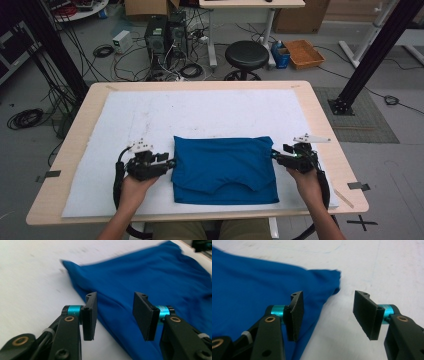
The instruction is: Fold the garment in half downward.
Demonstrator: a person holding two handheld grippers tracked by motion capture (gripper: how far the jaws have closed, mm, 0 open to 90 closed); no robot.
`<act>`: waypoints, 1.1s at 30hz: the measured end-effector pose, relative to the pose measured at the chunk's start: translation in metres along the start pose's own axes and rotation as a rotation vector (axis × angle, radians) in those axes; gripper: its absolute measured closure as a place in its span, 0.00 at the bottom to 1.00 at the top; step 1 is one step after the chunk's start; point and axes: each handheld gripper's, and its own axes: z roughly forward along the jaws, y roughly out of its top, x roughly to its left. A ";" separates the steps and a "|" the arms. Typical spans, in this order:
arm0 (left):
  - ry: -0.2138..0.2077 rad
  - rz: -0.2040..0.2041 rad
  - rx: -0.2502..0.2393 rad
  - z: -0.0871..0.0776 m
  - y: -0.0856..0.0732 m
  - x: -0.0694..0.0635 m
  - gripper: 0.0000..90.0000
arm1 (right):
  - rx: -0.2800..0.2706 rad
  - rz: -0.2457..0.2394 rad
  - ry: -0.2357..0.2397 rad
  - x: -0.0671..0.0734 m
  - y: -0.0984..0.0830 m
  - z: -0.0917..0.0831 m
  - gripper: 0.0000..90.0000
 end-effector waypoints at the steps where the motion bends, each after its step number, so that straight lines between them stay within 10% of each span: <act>1: 0.000 0.000 0.000 0.000 0.000 0.000 0.61 | 0.000 -0.006 0.004 0.003 -0.003 -0.005 0.46; 8: -0.006 0.291 0.095 0.000 -0.026 -0.049 0.61 | -0.008 -0.029 0.029 0.013 -0.006 -0.006 0.45; 12: 0.072 0.347 0.163 0.010 -0.035 -0.053 0.51 | -0.005 -0.036 0.036 0.014 -0.006 -0.004 0.45; 17: 0.168 0.338 0.158 0.002 -0.036 -0.051 0.48 | -0.013 -0.029 0.036 0.011 -0.007 -0.006 0.45; 24: 0.348 0.207 0.112 -0.036 -0.040 -0.035 0.49 | -0.016 -0.021 0.036 0.009 -0.008 -0.007 0.45; 28: 0.337 0.154 0.057 -0.042 -0.034 -0.030 0.49 | -0.005 -0.025 0.045 0.011 -0.009 -0.007 0.45; 33: 0.215 0.095 -0.004 -0.025 -0.018 -0.027 0.49 | 0.027 -0.039 0.083 0.017 -0.013 -0.011 0.51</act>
